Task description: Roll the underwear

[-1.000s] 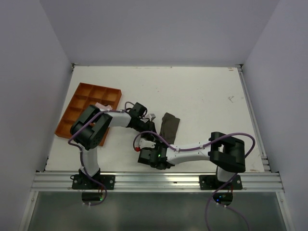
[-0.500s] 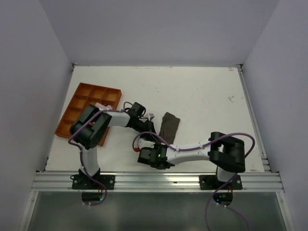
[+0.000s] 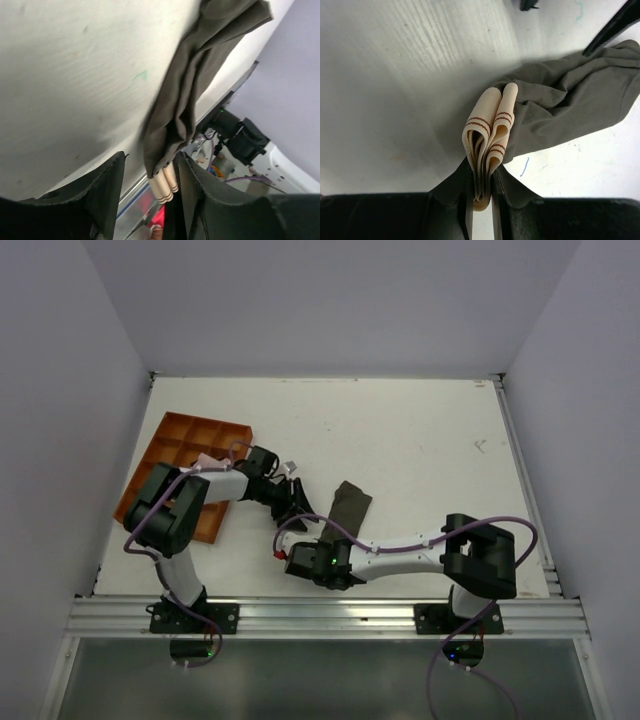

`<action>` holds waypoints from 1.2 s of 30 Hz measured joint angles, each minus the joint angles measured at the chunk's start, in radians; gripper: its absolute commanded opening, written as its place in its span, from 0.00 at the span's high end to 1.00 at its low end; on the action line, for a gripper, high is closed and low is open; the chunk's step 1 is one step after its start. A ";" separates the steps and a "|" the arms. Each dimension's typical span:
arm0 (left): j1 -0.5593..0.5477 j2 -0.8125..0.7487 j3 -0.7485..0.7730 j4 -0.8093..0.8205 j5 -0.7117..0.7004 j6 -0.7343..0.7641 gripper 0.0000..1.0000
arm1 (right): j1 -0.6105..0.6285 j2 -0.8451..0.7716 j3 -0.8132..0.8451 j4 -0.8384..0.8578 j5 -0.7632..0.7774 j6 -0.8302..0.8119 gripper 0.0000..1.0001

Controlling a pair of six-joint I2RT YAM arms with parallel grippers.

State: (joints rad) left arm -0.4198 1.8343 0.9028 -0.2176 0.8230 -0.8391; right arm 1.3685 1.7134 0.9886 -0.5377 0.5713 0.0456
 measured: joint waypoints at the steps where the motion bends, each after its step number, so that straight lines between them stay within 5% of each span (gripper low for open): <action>1: 0.000 -0.016 -0.022 0.005 -0.017 0.009 0.47 | -0.001 0.000 0.000 -0.001 -0.014 0.001 1.00; 11: -0.002 -0.177 -0.178 0.098 -0.090 0.091 0.45 | -0.098 -0.117 -0.024 0.002 -0.262 0.024 1.00; 20: -0.002 -0.282 -0.454 0.457 -0.037 0.031 0.45 | -0.179 -0.158 -0.056 0.010 -0.435 0.045 1.00; 36: -0.002 -0.279 -0.616 0.968 0.076 -0.014 0.55 | -0.318 -0.137 -0.069 0.090 -0.701 0.067 1.00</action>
State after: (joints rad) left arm -0.4221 1.5551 0.2863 0.7506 0.8986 -0.8528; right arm 1.0504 1.5761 0.9192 -0.4473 -0.1299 0.1127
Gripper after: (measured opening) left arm 0.450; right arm 0.185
